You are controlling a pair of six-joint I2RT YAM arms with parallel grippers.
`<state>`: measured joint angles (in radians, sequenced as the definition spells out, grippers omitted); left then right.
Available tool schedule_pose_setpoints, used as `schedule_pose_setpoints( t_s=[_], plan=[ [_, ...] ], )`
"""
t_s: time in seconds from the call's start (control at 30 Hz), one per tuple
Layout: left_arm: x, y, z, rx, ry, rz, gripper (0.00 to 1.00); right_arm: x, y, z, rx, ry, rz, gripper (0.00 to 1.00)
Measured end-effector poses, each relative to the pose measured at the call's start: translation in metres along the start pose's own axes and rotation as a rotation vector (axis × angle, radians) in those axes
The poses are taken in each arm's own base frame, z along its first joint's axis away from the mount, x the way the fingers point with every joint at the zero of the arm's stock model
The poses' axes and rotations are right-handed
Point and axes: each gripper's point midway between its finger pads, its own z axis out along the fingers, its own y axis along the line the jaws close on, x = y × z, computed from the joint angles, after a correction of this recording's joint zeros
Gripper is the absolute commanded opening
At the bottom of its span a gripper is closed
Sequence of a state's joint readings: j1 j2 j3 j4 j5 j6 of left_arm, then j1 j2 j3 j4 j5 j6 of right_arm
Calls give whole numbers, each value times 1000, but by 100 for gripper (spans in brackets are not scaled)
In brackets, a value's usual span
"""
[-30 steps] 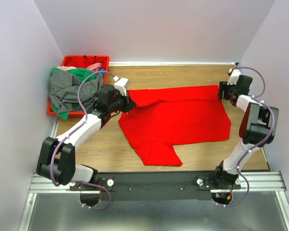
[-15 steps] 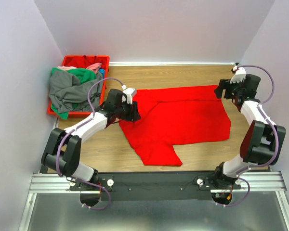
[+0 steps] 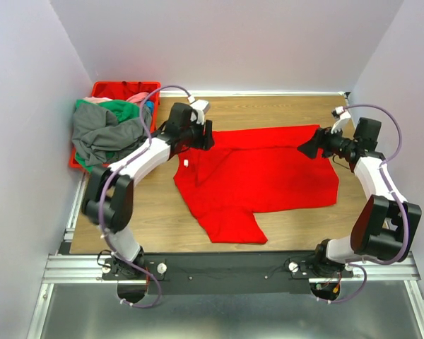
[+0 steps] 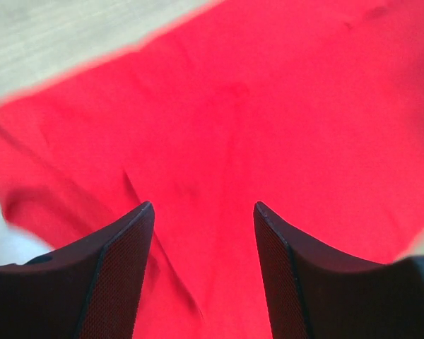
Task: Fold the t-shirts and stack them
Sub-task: Fold the tshirt
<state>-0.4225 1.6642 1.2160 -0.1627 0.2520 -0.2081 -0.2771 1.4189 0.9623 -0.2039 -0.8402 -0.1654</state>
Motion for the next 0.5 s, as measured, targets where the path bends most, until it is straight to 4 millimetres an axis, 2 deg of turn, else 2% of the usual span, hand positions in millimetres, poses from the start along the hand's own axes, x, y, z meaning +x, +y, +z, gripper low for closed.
schedule_pose_setpoints(
  t_s=[0.07,0.2,0.33,0.5],
  plan=[
    [-3,12,21,-36,16,-4,59,4,3,0,-13,8,12,88],
    [14,39,50,-138,92,-26,59,9,5,0,-22,21,27,88],
    [30,55,55,-204,139,-36,56,11,6,0,-25,25,29,88],
    [42,60,61,-215,174,-40,50,13,4,1,-25,31,32,88]
  ],
)
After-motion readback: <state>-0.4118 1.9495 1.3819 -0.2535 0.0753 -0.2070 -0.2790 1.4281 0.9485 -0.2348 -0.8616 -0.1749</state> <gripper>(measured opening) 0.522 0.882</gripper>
